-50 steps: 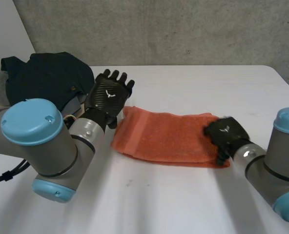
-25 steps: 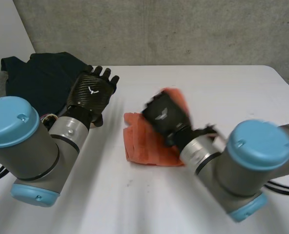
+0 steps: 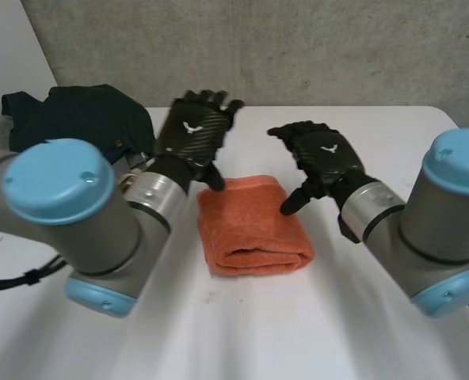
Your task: Fold the laundry.
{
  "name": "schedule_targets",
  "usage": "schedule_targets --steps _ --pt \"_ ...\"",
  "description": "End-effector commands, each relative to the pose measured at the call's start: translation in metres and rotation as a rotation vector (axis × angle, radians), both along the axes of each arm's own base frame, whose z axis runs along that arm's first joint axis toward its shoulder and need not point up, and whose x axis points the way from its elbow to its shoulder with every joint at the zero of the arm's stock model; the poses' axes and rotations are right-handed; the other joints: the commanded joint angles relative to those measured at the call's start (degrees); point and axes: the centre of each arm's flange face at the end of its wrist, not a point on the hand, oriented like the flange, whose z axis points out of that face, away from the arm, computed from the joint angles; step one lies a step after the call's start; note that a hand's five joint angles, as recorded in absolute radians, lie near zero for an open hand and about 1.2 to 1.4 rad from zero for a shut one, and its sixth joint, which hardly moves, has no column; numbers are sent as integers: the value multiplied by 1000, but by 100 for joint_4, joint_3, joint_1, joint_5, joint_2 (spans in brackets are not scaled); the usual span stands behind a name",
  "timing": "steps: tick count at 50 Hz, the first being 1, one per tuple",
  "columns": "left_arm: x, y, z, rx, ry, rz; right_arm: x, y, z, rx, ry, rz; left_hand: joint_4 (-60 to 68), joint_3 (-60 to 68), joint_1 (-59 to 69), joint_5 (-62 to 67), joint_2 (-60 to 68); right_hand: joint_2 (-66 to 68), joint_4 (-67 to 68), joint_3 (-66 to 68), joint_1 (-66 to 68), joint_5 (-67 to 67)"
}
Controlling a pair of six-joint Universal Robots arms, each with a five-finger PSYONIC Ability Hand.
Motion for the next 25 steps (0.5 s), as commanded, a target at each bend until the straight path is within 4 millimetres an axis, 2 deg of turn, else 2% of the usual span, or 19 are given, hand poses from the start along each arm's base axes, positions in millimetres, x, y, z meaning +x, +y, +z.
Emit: schedule_targets --steps 1,8,9,13,17,20,23,25 --pt "-18 -2 -53 247 -84 14 0 -21 -27 163 107 -18 -82 -152 15 -196 -119 -226 -245 -232 -285 -274" --pt "-2 -1 -95 370 -236 200 6 -34 -64 270 227 13 -32 -101 66 -145 -68 -226 -245 -232 -285 -274" --pt "-1 -1 -97 375 -244 214 7 -36 -73 276 262 21 -15 -84 82 -128 -52 -226 -245 -232 -285 -274" --pt "5 -2 -107 407 -277 230 7 -38 -86 248 346 34 2 -67 99 -112 -35 -226 -245 -232 -285 -274" --pt "13 -1 -115 436 -302 238 6 -39 -82 194 403 43 19 -50 116 -95 -18 -226 -245 -232 -285 -274" --pt "11 0 -110 435 -290 211 4 -39 -71 165 403 29 2 -67 100 -111 -35 -226 -245 -232 -285 -274" --pt "8 -1 -98 413 -261 180 -2 -38 -47 118 381 -11 2 -67 99 -111 -35 -226 -245 -232 -285 -274" --pt "7 -3 -77 377 -218 157 -7 -34 -37 88 369 -33 -48 -118 49 -162 -85 -226 -245 -232 -285 -274"
